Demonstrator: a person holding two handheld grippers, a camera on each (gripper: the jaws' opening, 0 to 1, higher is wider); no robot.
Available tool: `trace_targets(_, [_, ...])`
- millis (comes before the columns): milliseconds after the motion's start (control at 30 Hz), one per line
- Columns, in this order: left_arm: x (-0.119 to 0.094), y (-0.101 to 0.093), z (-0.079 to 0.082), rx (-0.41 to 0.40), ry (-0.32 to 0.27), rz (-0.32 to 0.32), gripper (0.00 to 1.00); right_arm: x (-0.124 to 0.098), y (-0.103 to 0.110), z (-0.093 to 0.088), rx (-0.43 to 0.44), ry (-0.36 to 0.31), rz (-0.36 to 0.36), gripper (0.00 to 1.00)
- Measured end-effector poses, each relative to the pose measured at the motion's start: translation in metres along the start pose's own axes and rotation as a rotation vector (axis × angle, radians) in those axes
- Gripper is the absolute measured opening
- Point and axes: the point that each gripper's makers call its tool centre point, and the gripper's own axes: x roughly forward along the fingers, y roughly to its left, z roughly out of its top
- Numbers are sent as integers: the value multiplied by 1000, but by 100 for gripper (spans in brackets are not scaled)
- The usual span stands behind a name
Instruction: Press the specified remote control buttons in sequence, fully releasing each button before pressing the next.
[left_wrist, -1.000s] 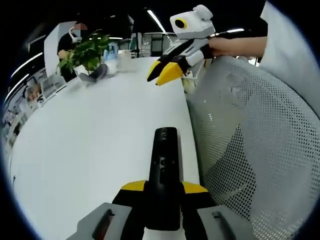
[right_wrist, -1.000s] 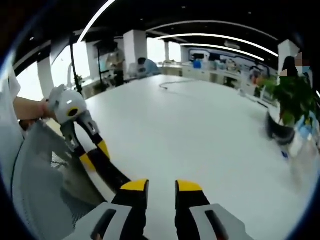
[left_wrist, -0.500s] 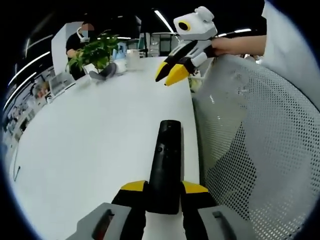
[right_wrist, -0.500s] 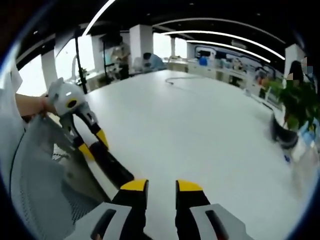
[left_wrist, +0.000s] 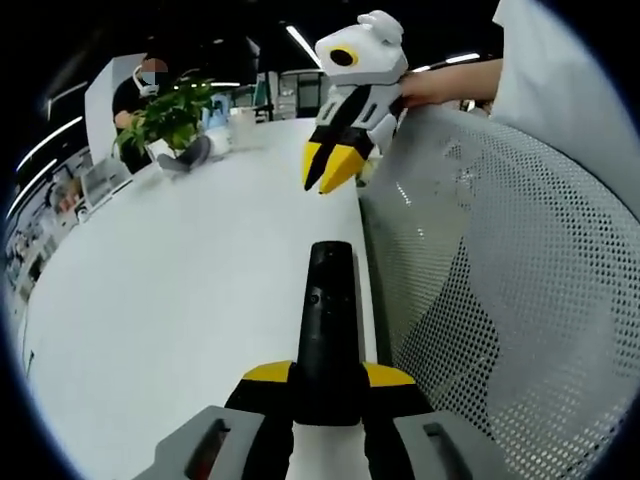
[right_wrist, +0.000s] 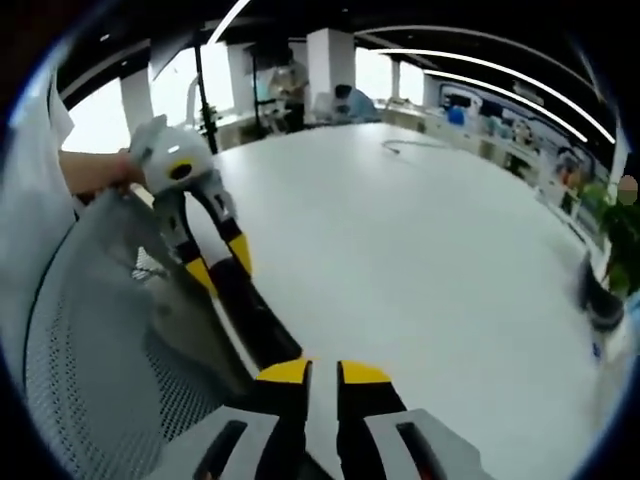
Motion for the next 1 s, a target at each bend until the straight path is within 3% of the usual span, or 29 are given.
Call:
trace_targets(67, [0,0,0,4,-1,1,24,1,5,0,-43,8,21,0])
trace_targets(233, [0,0,0,4,-6,4,24,6,21,-1,-153,51,69,0])
trace_targets(400, [0,0,0,-8,-12,7,24,13,23,-12,-273,152,92,0])
trace_targets(567, [0,-1,-1,-10,-16,9,24,25,28,-9,-310,180,133,0])
trace_targets(667, [0,-1,-1,-11,-15,12,24,31,26,-11,-399,228,142,0])
trace_targets(767, [0,-1,-1,-10,-19,12,24,35,29,-13,-411,247,159,0])
trace_targets(833, [0,-1,-1,-11,-22,12,24,36,36,-15,-416,262,209,0])
trace_targets(1000, [0,-1,-1,-10,-21,12,24,39,34,-16,-462,287,217,0])
